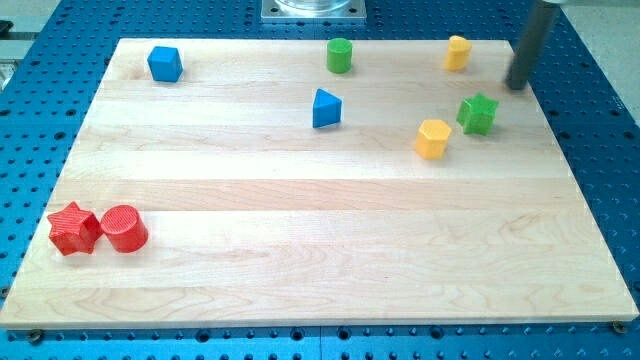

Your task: Place the green star below the yellow heart

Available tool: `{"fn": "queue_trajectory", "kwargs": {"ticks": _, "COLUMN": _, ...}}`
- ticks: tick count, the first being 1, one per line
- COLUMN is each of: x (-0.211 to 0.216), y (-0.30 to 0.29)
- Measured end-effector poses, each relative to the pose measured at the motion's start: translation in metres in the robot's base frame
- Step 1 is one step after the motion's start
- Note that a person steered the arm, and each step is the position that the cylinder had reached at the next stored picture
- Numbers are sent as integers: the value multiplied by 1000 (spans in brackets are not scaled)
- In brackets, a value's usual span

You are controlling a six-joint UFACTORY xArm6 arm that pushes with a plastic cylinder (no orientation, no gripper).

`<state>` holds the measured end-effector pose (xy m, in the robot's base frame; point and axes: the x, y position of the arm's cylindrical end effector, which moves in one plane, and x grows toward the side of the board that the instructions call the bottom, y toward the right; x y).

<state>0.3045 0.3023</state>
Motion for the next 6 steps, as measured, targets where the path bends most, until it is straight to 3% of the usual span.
{"fn": "queue_trajectory", "kwargs": {"ticks": 2, "x": 95, "y": -90}}
{"fn": "queue_trajectory", "kwargs": {"ticks": 3, "x": 85, "y": -124}}
{"fn": "queue_trajectory", "kwargs": {"ticks": 4, "x": 41, "y": -97}}
{"fn": "queue_trajectory", "kwargs": {"ticks": 5, "x": 30, "y": -109}}
{"fn": "queue_trajectory", "kwargs": {"ticks": 6, "x": 43, "y": -67}}
